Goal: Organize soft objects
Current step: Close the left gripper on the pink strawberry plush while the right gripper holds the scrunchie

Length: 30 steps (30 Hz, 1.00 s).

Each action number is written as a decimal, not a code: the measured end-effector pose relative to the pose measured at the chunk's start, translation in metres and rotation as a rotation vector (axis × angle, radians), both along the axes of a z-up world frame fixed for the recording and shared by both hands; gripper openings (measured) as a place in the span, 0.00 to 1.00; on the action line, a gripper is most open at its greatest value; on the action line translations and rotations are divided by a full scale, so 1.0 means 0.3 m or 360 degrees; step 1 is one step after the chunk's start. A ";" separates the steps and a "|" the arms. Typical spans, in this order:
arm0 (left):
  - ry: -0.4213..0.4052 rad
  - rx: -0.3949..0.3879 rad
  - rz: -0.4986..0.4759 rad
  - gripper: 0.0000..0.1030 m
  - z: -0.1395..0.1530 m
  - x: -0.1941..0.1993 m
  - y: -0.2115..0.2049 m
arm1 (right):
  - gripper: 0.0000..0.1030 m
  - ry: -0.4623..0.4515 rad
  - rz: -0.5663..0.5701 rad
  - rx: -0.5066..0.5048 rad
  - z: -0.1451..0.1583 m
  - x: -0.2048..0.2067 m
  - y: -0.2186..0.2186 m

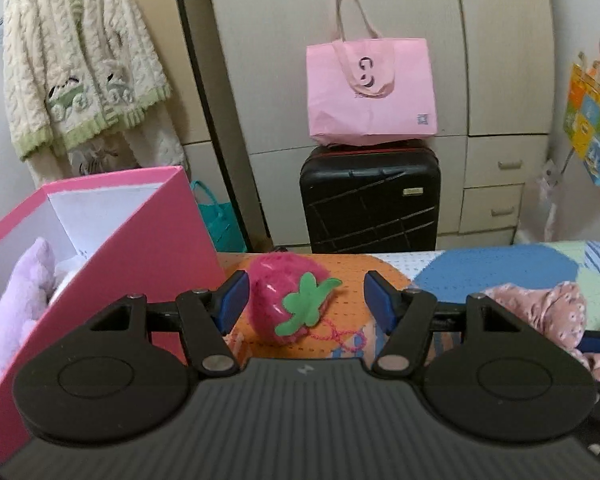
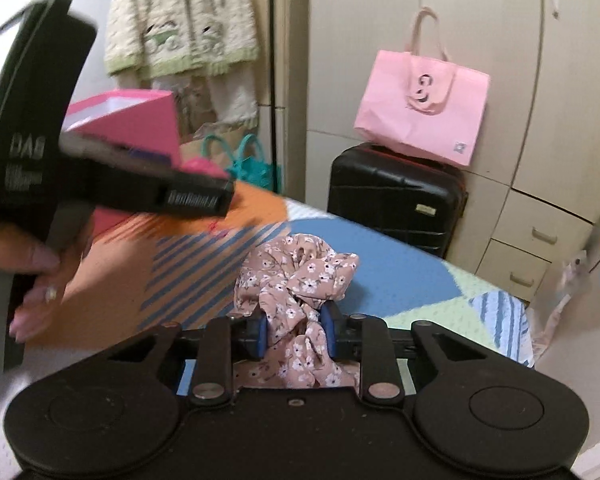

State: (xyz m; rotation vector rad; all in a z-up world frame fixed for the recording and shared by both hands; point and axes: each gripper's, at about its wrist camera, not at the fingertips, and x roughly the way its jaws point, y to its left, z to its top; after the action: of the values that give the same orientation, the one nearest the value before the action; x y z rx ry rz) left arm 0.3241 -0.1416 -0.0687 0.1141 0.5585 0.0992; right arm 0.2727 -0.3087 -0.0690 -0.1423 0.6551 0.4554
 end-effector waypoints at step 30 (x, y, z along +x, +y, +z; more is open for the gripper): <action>0.0125 -0.0110 0.0194 0.35 -0.089 0.095 0.035 | 0.31 0.0052 -0.0021 0.0051 -0.041 0.109 -0.009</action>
State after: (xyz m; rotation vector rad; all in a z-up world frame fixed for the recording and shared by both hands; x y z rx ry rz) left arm 0.3527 -0.1311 -0.0952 0.0168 0.6464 0.1946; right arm 0.3053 -0.3113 -0.0814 -0.1003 0.6801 0.4563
